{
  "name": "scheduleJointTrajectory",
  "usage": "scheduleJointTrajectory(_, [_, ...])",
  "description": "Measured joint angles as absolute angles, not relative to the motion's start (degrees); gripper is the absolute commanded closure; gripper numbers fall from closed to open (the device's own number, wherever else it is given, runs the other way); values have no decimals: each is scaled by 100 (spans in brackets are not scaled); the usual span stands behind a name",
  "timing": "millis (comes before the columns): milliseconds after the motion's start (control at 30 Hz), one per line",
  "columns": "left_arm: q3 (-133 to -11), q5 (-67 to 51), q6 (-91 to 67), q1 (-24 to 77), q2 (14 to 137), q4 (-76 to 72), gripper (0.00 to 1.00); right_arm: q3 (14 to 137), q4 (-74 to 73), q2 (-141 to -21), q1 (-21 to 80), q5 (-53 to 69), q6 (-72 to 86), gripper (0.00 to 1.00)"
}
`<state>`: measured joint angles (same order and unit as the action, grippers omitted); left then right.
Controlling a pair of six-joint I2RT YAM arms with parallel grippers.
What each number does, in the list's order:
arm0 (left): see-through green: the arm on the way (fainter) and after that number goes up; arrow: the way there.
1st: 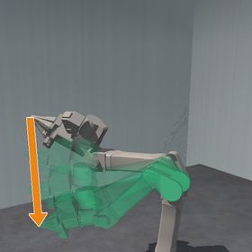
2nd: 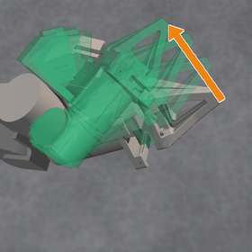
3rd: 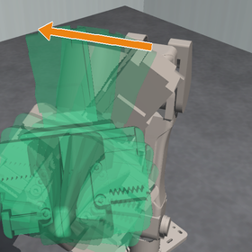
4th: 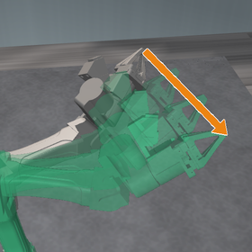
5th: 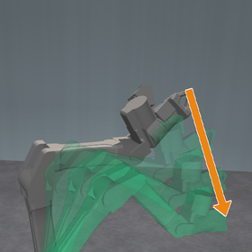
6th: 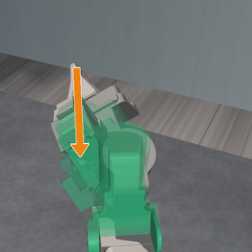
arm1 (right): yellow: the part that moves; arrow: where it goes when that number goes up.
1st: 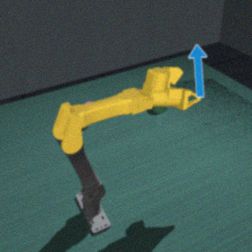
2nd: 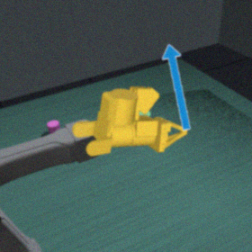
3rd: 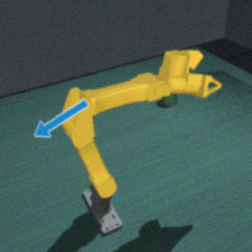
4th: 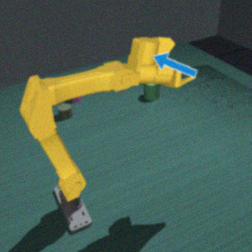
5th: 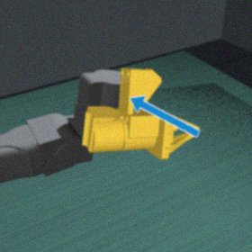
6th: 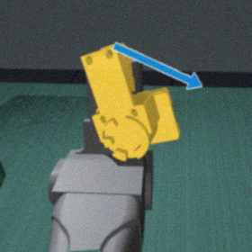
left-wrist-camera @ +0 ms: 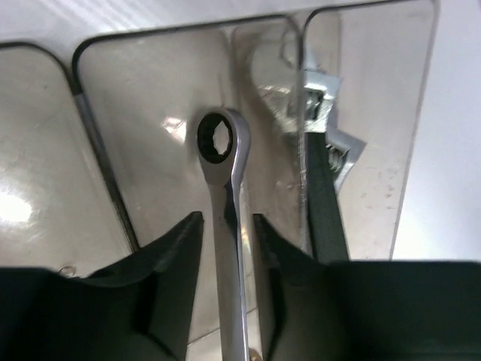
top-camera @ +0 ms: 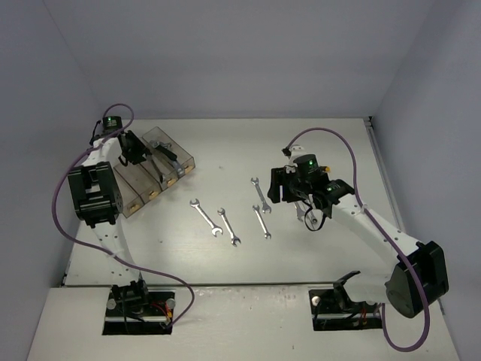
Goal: Sort the tools into containers
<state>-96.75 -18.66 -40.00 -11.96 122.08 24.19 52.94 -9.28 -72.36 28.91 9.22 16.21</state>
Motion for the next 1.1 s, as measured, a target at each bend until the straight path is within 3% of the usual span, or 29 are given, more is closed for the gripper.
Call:
scheduleJointTrajectory(133, [-9675, -1921, -4046, -1194, 12202, 2220, 48, 5290, -990, -7236, 2891, 786, 1643, 39])
scheduleJointTrajectory(267, [-9671, -1940, -4093, -1179, 12081, 2146, 39, 5290, -1046, -7236, 2883, 569, 1667, 39])
scheduleJointTrajectory(433, [-9625, -1938, -4088, -1171, 11576, 2358, 35, 5290, -1096, -7236, 2790, 163, 1716, 40])
scheduleJointTrajectory(667, [-9356, -1823, -3891, -904, 9942, 2778, 30, 5291, -1115, -7389, 2436, -317, 1799, 42])
scheduleJointTrajectory(800, [-8869, -1416, -3490, -65, 8690, 2987, 29, 5297, -1102, -7980, 2249, -372, 1770, 44])
scheduleJointTrajectory(1100, [-7104, -629, -2746, 1863, 6735, 3513, 27, 5297, -1138, -8850, 1869, -399, 1746, 60])
